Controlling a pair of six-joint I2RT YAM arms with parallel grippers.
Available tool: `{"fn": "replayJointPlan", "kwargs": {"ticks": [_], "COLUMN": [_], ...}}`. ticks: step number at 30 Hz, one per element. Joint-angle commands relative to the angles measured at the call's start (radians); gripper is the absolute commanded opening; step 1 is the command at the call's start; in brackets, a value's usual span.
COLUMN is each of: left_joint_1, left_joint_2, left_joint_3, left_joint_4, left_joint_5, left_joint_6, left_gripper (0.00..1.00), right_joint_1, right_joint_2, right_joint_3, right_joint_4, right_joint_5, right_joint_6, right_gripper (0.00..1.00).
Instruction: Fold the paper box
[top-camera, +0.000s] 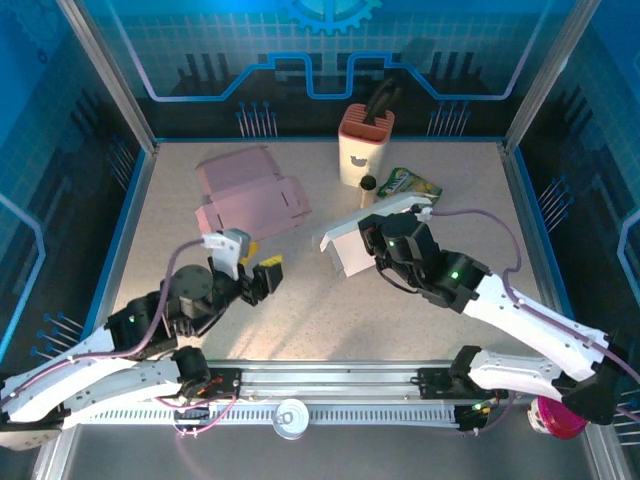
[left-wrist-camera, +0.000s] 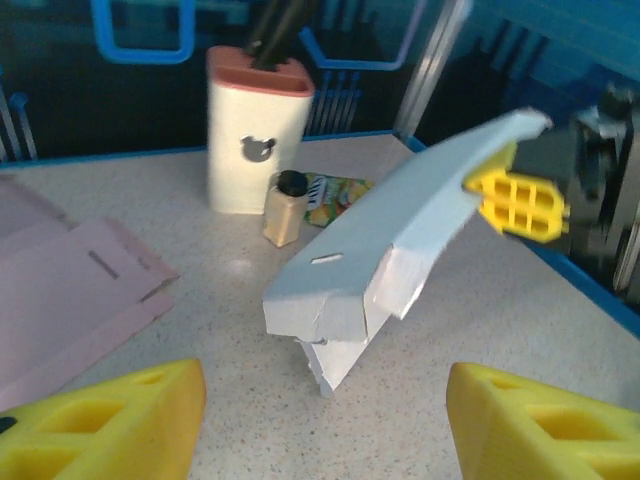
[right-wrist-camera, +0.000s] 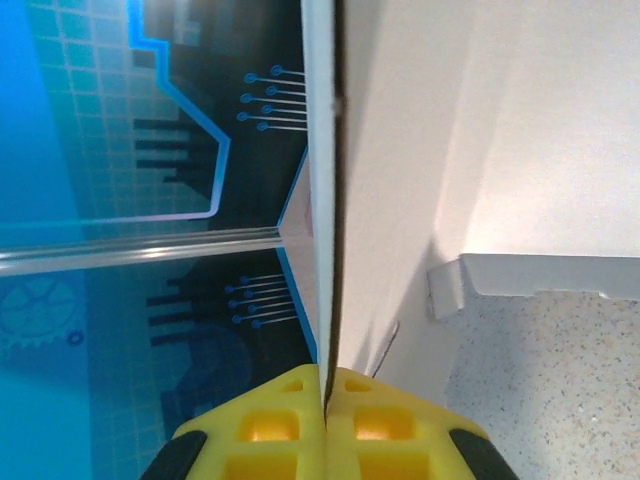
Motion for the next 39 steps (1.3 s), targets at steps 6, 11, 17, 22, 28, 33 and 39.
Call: {"fn": "replayJointPlan", "kwargs": {"ticks": [6, 11, 17, 22, 28, 33, 39], "left_joint_1": [0.070, 0.133, 0.220, 0.276, 0.339, 0.380, 0.401], "left_joint_2": [0.205, 0.200, 0.171, 0.194, 0.234, 0.256, 0.293], "left_joint_3": [0.135, 0.075, 0.013, -0.052, -0.134, -0.202, -0.256], "left_joint_4": [-0.171, -0.144, -0.143, -0.113, -0.054, 0.028, 0.151], "left_joint_5": [0.081, 0.137, 0.205, 0.252, 0.320, 0.353, 0.382], "left_joint_6": [-0.253, -0.295, -0.305, -0.294, -0.272, -0.231, -0.151], "left_gripper": [0.65, 0.65, 0.65, 0.65, 0.64, 0.62, 0.58], "right_joint_1": [-0.082, -0.088, -0.063, -0.083, -0.101, -0.152, -0.192], "right_joint_2": [0.079, 0.096, 0.072, 0.167, 0.210, 0.233, 0.217], "right_joint_3": [-0.053, -0.055, -0.077, -0.100, -0.126, -0.202, -0.284], "right_joint_4": [0.183, 0.105, 0.044, 0.162, 0.227, 0.364, 0.490], "right_joint_5": [-0.120, -0.155, -0.122, -0.225, -0.282, -0.381, -0.437], "right_joint_6": [-0.022, -0.007, 0.009, -0.018, -0.058, -0.126, -0.207], "right_gripper": [0.00, 0.00, 0.00, 0.00, 0.00, 0.00, 0.00]}}
